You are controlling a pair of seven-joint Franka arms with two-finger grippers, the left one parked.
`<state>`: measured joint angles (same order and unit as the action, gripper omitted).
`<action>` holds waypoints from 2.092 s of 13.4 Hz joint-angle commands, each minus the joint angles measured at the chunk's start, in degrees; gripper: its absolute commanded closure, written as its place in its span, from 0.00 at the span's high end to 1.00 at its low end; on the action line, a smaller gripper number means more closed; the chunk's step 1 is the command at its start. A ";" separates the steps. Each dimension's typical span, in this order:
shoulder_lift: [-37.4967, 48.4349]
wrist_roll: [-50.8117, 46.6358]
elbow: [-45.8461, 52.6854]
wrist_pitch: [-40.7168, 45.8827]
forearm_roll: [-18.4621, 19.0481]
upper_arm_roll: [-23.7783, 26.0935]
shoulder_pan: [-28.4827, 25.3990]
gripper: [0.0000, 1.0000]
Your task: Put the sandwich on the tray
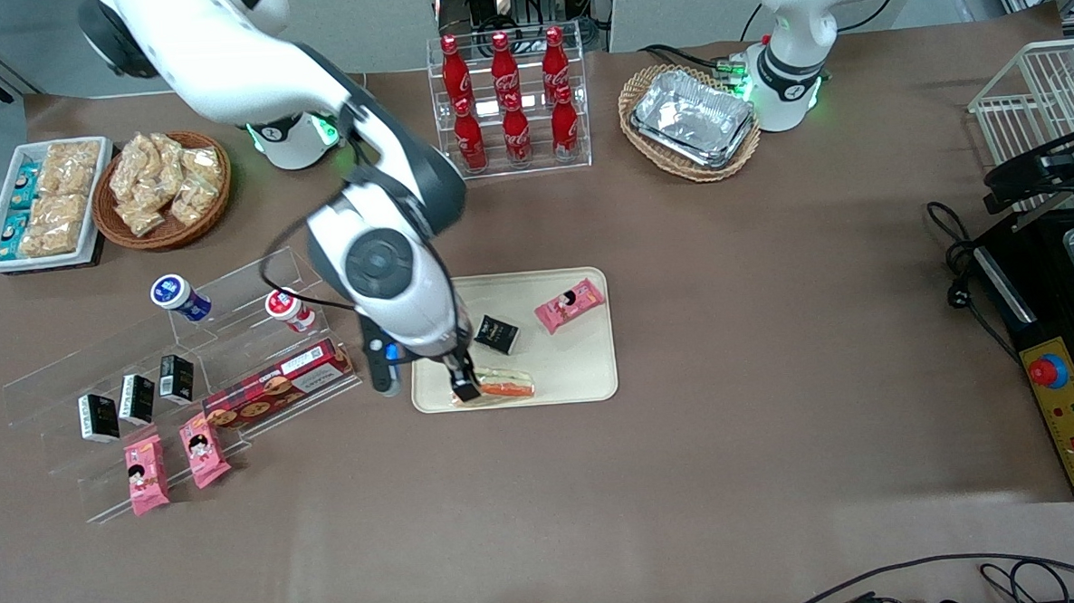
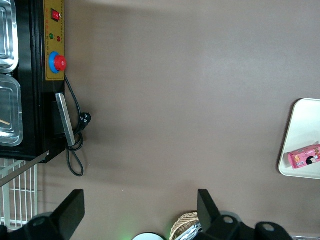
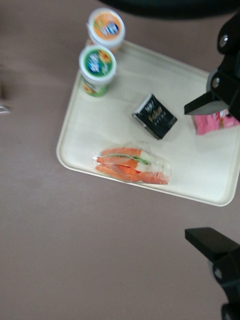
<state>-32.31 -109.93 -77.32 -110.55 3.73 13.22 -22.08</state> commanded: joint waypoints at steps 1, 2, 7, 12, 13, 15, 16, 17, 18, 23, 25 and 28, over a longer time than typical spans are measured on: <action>7.77 17.76 -1.68 8.39 -2.32 0.05 4.84 1.00; 9.44 23.83 -1.86 11.29 -2.15 -0.03 5.98 1.00; 16.99 43.89 -10.62 8.27 -1.97 -0.21 12.93 1.00; 23.34 63.05 -20.40 3.84 -1.88 -0.30 18.46 1.00; 24.04 67.26 -21.19 4.20 -1.97 -0.21 19.86 1.00; 26.06 73.96 -24.43 4.46 -1.97 -0.21 22.15 1.00; 27.20 76.68 -25.67 4.55 -1.97 -0.21 23.29 1.00; 28.52 80.19 -26.90 4.73 -1.97 -0.21 24.61 1.00; 29.40 83.97 -27.35 5.51 -1.97 -0.21 26.19 1.00; 31.60 98.31 -26.56 10.70 -2.06 -0.30 33.40 1.00; 33.18 102.62 -25.86 12.28 -2.15 -0.30 35.69 1.00; 34.07 104.13 -21.57 17.10 -2.76 -0.39 37.81 1.00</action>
<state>-0.13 -7.92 -101.95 -98.11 2.99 12.56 13.97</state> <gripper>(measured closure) 0.000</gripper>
